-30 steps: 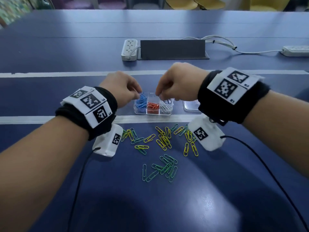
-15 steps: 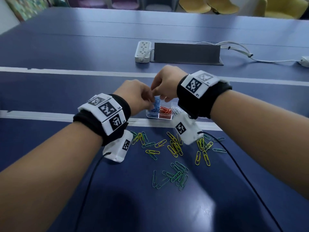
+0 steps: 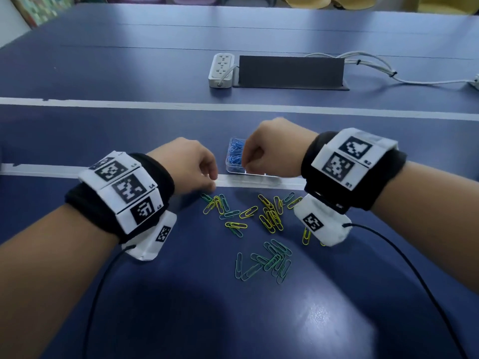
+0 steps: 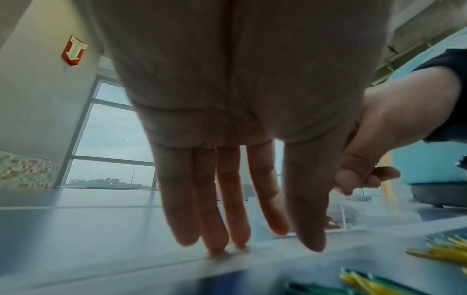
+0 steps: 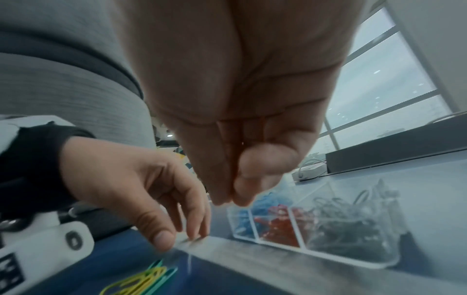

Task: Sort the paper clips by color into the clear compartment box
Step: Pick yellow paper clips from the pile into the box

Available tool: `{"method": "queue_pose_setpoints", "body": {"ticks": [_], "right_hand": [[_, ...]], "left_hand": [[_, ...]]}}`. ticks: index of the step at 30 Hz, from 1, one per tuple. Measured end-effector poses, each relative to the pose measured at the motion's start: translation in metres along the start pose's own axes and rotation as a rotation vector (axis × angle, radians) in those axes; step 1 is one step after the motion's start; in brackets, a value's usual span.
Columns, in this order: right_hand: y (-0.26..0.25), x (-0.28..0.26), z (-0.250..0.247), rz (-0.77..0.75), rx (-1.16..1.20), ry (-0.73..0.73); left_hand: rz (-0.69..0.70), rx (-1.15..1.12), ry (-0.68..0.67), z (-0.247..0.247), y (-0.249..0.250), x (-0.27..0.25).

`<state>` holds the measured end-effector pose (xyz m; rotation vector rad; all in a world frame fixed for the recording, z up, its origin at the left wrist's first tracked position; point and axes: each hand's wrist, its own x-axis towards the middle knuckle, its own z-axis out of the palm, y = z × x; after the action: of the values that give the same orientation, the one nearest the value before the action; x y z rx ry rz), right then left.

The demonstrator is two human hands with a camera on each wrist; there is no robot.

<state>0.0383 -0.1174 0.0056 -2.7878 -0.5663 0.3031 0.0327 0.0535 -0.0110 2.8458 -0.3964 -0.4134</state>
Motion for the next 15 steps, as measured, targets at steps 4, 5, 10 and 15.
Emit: {"method": "queue_pose_setpoints", "body": {"ticks": [4, 5, 10, 15], "right_hand": [[-0.018, -0.008, 0.008, -0.11, -0.11, -0.136], [-0.023, -0.008, 0.011, -0.132, -0.123, -0.153], [-0.044, -0.006, 0.025, -0.173, -0.207, -0.216], [-0.052, -0.003, 0.034, -0.091, -0.236, -0.141]], "left_hand": [[0.016, 0.044, -0.052, 0.001, -0.001, -0.006], [0.02, 0.06, -0.072, 0.001, 0.0, -0.008], [0.029, 0.149, -0.11, 0.003, 0.002, -0.015], [0.035, 0.2, -0.079, 0.006, 0.003, -0.017]]}}
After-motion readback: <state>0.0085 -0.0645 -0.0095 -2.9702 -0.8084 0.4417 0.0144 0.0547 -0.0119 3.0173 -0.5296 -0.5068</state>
